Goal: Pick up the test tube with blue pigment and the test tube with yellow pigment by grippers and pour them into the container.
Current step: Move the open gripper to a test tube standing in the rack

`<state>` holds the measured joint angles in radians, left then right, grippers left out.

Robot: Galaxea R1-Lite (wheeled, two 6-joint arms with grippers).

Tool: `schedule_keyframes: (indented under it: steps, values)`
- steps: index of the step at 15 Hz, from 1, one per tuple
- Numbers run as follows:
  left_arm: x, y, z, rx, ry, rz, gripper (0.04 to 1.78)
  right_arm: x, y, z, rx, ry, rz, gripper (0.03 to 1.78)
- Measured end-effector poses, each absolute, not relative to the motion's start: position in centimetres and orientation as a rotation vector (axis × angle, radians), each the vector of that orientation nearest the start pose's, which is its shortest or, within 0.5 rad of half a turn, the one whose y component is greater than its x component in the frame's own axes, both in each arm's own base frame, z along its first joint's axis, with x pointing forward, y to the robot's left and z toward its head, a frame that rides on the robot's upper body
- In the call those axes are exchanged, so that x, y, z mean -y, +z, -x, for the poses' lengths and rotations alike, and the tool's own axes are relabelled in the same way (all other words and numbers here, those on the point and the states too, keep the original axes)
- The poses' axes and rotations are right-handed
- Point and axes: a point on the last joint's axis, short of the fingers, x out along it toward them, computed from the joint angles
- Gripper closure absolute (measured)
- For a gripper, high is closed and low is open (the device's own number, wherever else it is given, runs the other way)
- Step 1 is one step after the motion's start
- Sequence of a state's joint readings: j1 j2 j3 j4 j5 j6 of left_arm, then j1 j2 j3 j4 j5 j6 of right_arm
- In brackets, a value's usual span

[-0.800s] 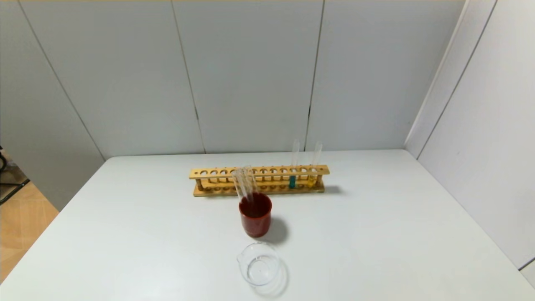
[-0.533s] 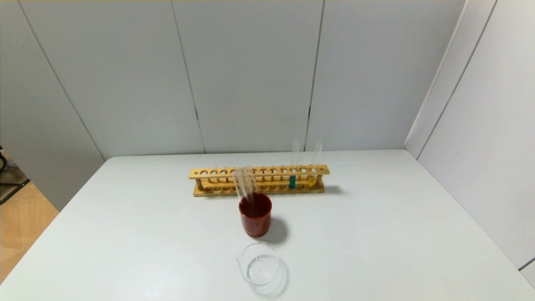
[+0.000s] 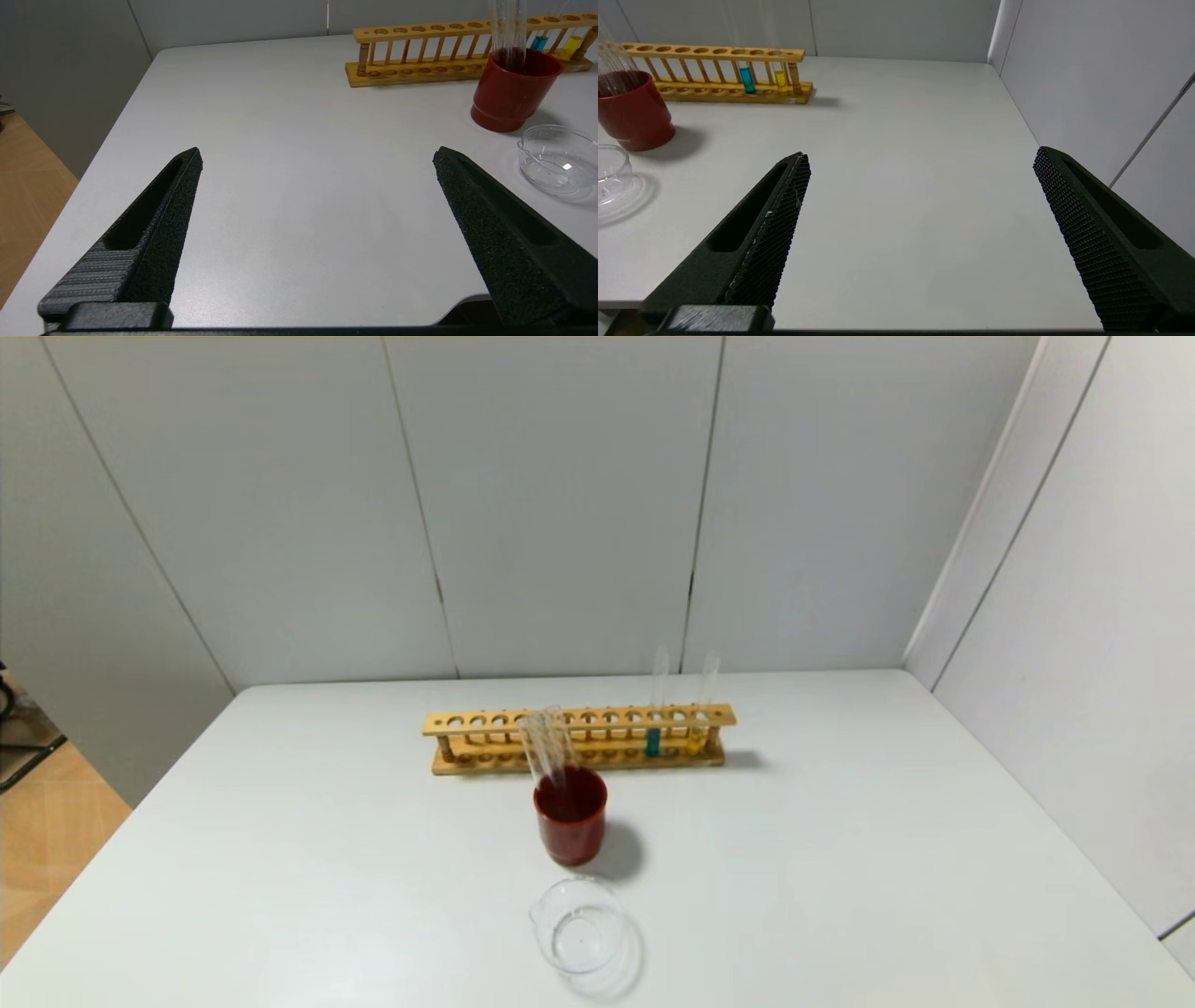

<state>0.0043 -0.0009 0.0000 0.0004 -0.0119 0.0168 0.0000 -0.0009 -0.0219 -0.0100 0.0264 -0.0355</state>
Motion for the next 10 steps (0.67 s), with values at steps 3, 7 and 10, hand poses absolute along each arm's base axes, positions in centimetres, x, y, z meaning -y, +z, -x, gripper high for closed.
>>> schedule_keyframes:
  steps: [3,7,10]
  values:
    - [0.0,7.5,2.3,0.000,-0.008,-0.018,0.07,-0.3,11.3,3.9,0.092,0.117,0.020,0.06]
    - [0.0,7.5,2.3,0.000,-0.008,-0.018,0.07,-0.5,15.7,5.5,0.087,0.214,0.014,0.06]
    - [0.0,7.5,2.3,0.000,-0.008,-0.017,0.07,-0.5,20.4,5.0,0.093,0.228,0.014,0.06]
